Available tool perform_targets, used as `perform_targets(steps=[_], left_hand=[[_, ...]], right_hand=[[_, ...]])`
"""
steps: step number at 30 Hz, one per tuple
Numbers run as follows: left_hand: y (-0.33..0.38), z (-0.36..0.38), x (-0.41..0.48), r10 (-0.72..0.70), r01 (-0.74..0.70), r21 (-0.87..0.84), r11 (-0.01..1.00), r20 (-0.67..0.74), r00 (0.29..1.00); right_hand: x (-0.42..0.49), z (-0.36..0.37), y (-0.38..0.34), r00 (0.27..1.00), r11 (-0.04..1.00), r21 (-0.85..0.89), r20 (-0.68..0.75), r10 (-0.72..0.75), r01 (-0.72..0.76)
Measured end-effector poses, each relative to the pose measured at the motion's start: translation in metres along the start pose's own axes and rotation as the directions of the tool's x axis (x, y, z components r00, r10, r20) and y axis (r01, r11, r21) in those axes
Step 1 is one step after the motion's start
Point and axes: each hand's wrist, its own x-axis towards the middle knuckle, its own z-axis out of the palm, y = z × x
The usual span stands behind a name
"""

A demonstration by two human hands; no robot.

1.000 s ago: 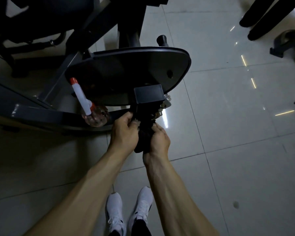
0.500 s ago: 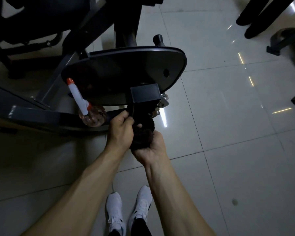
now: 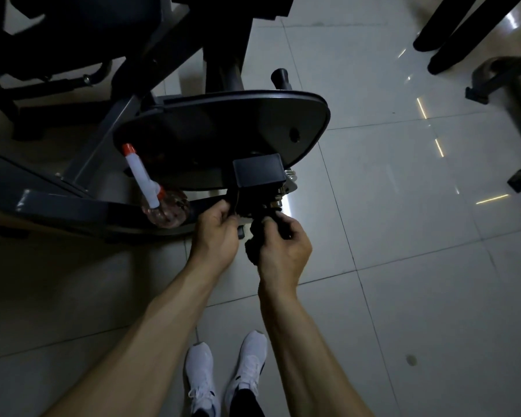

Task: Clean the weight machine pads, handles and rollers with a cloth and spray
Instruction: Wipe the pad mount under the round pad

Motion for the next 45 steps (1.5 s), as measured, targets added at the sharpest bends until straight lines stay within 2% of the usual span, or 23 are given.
perform_targets(steps=[3, 8, 10, 13, 15, 19, 20, 21, 22, 23, 24, 25, 26, 27, 30, 33, 35, 37, 38, 40, 41, 43, 45], left_hand=[[0.001, -0.002, 0.001, 0.000, 0.000, -0.015, 1.000, 0.009, 1.000], [0.001, -0.002, 0.000, -0.021, 0.021, -0.006, 1.000, 0.018, 1.000], [0.000, -0.002, 0.000, -0.030, 0.030, -0.010, 0.999, 0.021, 0.999], [-0.002, -0.001, 0.000, -0.033, 0.033, 0.010, 0.999, 0.010, 0.999], [-0.003, 0.002, -0.002, -0.036, 0.036, 0.007, 0.999, -0.006, 0.999], [-0.002, 0.008, -0.008, -0.041, 0.041, -0.023, 0.999, -0.017, 0.999], [-0.003, 0.006, -0.008, -0.037, 0.036, -0.023, 0.999, -0.031, 0.999], [-0.005, 0.007, -0.008, -0.027, 0.027, -0.008, 1.000, -0.042, 0.999], [-0.005, 0.007, -0.007, -0.020, 0.021, 0.015, 1.000, -0.047, 0.999], [-0.006, 0.007, -0.006, -0.017, 0.018, 0.034, 0.999, -0.048, 0.999], [-0.005, 0.006, -0.006, -0.023, 0.025, 0.037, 0.999, -0.043, 0.999], [-0.004, 0.006, -0.006, -0.027, 0.028, 0.026, 0.999, -0.039, 0.999], [-0.002, 0.004, -0.005, -0.024, 0.025, 0.022, 0.999, -0.041, 0.999], [-0.001, 0.003, -0.004, -0.026, 0.027, 0.022, 0.999, -0.038, 0.999], [0.001, -0.001, -0.003, -0.035, 0.035, 0.001, 0.999, -0.011, 0.999], [-0.001, -0.004, -0.001, -0.048, 0.048, 0.022, 0.999, 0.001, 0.999], [-0.004, -0.005, -0.001, -0.037, 0.037, 0.030, 0.999, -0.001, 0.999], [-0.008, -0.005, 0.001, -0.047, 0.047, 0.021, 0.999, -0.014, 0.999], [-0.008, -0.005, 0.001, -0.051, 0.051, 0.013, 0.999, -0.019, 0.999], [-0.008, -0.003, 0.002, -0.052, 0.052, 0.004, 0.999, -0.035, 0.998], [-0.007, -0.002, 0.002, -0.043, 0.044, 0.005, 0.999, -0.041, 0.998], [-0.008, -0.002, 0.002, -0.035, 0.035, 0.007, 0.999, -0.042, 0.999], [-0.009, -0.003, 0.001, -0.041, 0.041, 0.014, 0.999, -0.031, 0.999]], right_hand=[[-0.003, -0.001, 0.009, 0.977, 0.971, -0.114, 0.028, -0.209, 0.211], [0.001, 0.009, 0.011, 0.996, 0.998, -0.021, -0.063, -0.066, 0.065], [-0.009, 0.010, 0.005, 0.973, 0.970, -0.136, -0.083, -0.216, 0.203], [-0.013, -0.007, 0.005, 0.795, 0.668, -0.478, 0.120, -0.594, 0.571], [-0.007, -0.017, 0.007, 0.712, 0.474, -0.593, 0.260, -0.652, 0.651], [0.000, -0.032, 0.008, 0.587, 0.287, -0.550, 0.506, -0.632, 0.784], [0.000, -0.035, 0.011, 0.542, 0.269, -0.492, 0.580, -0.608, 0.828], [0.000, -0.039, 0.013, 0.557, 0.335, -0.452, 0.574, -0.600, 0.827], [-0.001, -0.041, 0.013, 0.665, 0.510, -0.427, 0.456, -0.592, 0.747], [0.000, -0.038, 0.010, 0.835, 0.759, -0.347, 0.235, -0.498, 0.551], [0.001, -0.033, 0.003, 0.965, 0.956, -0.133, 0.013, -0.263, 0.262], [0.003, -0.026, -0.001, 0.997, 0.994, 0.111, -0.080, -0.003, 0.012], [0.002, -0.016, -0.005, 0.988, 0.961, 0.251, -0.076, 0.134, -0.111], [-0.002, -0.006, -0.008, 0.988, 0.954, 0.270, -0.043, 0.149, -0.132], [-0.024, 0.011, -0.004, 0.979, 0.977, -0.082, 0.048, -0.196, 0.199], [-0.019, 0.005, 0.008, 0.933, 0.837, -0.422, 0.074, -0.352, 0.349], [-0.011, 0.000, 0.005, 0.904, 0.779, -0.468, 0.126, -0.409, 0.417], [-0.010, 0.001, -0.003, 0.920, 0.844, -0.370, 0.114, -0.374, 0.389], [-0.009, 0.004, -0.005, 0.953, 0.909, -0.286, 0.050, -0.300, 0.301], [0.000, 0.013, -0.007, 0.997, 0.999, -0.041, -0.074, 0.017, -0.020], [0.004, 0.018, -0.008, 0.975, 0.969, 0.124, -0.044, 0.218, -0.212], [0.007, 0.021, -0.009, 0.829, 0.746, 0.363, 0.210, 0.518, -0.558], [0.006, 0.018, -0.006, 0.734, 0.615, 0.399, 0.364, 0.574, -0.679]])
